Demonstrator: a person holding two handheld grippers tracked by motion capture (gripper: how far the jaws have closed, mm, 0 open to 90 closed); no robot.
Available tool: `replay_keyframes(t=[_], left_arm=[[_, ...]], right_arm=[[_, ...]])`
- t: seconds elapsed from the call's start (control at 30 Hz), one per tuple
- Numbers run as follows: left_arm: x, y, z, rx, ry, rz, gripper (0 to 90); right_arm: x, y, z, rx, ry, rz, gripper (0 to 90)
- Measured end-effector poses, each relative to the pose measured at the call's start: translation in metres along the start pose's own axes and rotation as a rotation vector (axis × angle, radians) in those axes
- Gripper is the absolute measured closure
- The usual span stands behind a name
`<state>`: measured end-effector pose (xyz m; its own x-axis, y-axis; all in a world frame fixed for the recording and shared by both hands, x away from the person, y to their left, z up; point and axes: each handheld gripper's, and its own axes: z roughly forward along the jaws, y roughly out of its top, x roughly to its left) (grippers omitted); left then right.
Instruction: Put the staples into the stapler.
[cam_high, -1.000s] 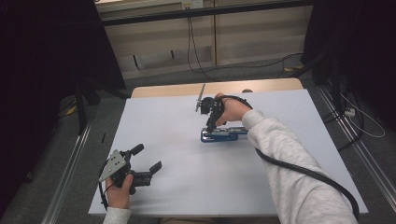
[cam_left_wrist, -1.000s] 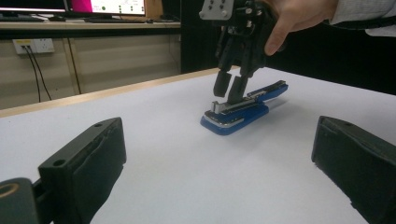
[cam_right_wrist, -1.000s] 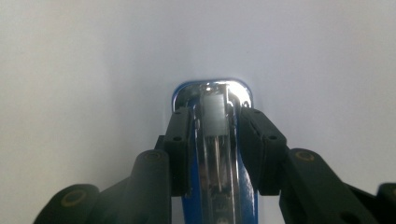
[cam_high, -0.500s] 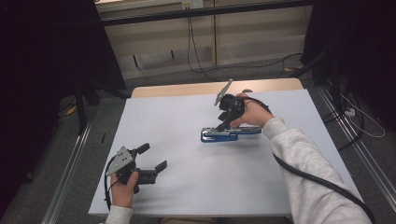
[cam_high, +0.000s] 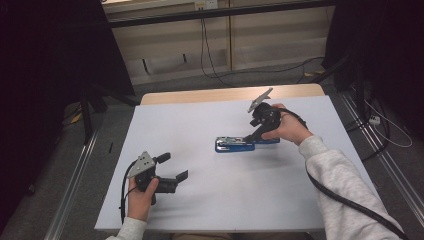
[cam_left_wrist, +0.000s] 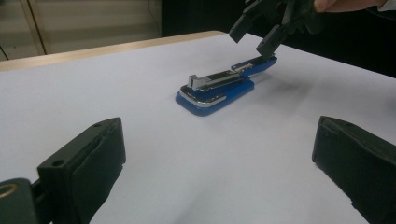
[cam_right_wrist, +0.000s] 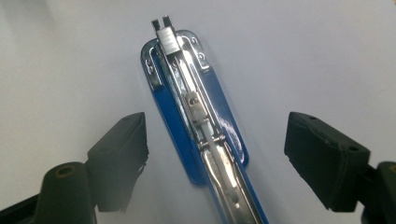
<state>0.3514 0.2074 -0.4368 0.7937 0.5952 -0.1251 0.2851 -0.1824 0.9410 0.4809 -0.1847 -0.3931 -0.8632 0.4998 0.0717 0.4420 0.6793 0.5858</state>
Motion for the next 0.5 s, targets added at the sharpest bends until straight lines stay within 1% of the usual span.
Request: replay_keyframes(t=[0.03,0.07,0.13,0.17,0.23,0.27,0.33,0.37,0.43,0.5], left_arm=[[-0.001,0.002,0.004,0.016,-0.003,0.005,2.6],[-0.002,0.002,0.006,0.018,-0.012,-0.004,2.6],[-0.002,0.002,0.008,0.017,-0.016,-0.011,2.6],[-0.002,0.003,0.010,0.012,-0.013,-0.005,2.6],[-0.002,0.004,0.013,0.018,-0.008,-0.009,2.6],[-0.002,0.004,0.015,0.020,-0.002,-0.008,2.7],[-0.001,0.005,0.018,0.020,-0.003,-0.015,2.6],[-0.001,0.007,0.020,0.023,0.007,-0.013,2.6],[-0.001,0.008,0.022,0.031,0.008,-0.009,2.6],[-0.002,0.009,0.025,0.032,0.010,-0.005,2.6]], right_arm=[[0.001,-0.004,-0.003,-0.017,-0.002,0.011,19.0],[0.001,-0.006,-0.004,-0.025,-0.005,0.011,18.4],[0.001,-0.009,-0.006,-0.031,-0.012,0.017,17.2],[0.002,-0.013,-0.008,-0.042,-0.011,0.032,16.3],[0.003,-0.016,-0.009,-0.045,-0.020,0.031,16.0],[0.003,-0.018,-0.010,-0.046,-0.028,0.038,15.4],[0.003,-0.026,-0.012,-0.060,-0.027,0.058,15.0],[0.003,-0.029,-0.013,-0.067,-0.029,0.061,14.9],[0.003,-0.034,-0.016,-0.087,-0.029,0.070,14.4],[0.004,-0.037,-0.018,-0.094,-0.043,0.074,13.3]])
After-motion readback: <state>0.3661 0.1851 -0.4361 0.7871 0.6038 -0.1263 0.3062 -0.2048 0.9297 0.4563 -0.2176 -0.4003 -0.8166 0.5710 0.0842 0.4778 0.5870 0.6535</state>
